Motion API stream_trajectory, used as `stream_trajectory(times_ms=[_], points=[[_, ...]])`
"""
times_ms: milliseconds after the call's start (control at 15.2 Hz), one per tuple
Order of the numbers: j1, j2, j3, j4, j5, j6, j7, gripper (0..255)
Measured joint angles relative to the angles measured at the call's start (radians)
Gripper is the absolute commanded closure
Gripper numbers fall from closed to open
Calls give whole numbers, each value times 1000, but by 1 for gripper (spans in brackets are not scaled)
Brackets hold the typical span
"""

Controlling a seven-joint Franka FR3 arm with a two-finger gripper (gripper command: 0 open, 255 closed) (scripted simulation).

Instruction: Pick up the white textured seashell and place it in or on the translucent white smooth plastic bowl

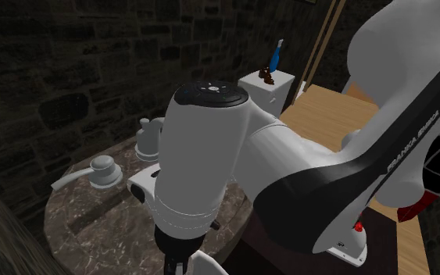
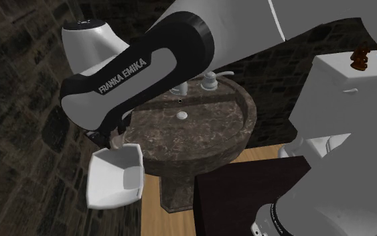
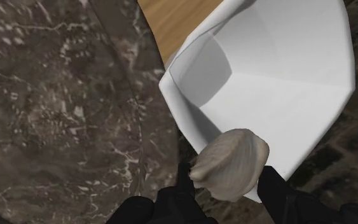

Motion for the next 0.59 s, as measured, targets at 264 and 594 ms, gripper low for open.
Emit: stream_trajectory(times_ms=[264, 594], points=[[1, 15, -1, -9, -9, 22, 4, 255], [1, 16, -1, -9, -10, 24, 4, 0]])
